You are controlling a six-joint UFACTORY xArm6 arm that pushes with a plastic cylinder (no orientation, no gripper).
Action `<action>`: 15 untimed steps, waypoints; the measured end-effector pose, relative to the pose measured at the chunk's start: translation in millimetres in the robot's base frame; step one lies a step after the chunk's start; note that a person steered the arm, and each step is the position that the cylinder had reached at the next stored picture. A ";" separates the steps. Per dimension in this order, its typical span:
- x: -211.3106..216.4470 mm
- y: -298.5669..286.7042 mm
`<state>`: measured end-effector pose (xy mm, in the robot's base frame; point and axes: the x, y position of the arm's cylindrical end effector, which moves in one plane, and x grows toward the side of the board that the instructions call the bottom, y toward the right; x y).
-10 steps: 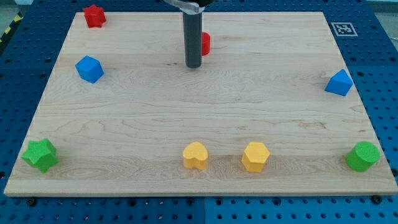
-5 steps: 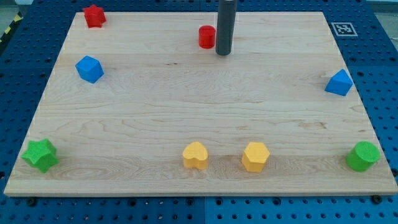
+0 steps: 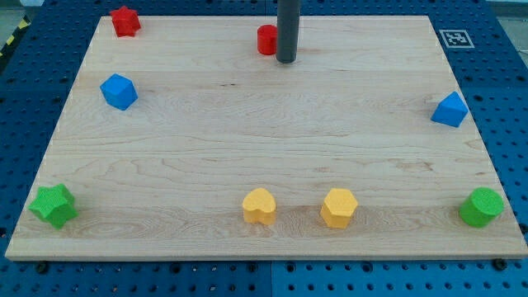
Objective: Put the red circle at the top center of the board
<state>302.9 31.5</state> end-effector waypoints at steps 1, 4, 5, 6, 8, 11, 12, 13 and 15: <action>-0.6 -2.7; -35.9 -5.9; -37.0 -7.8; -24.9 -11.9; -26.2 -48.1; -61.7 -48.1; -43.8 -49.7; -32.4 -63.7; -32.4 -69.4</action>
<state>270.6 -37.9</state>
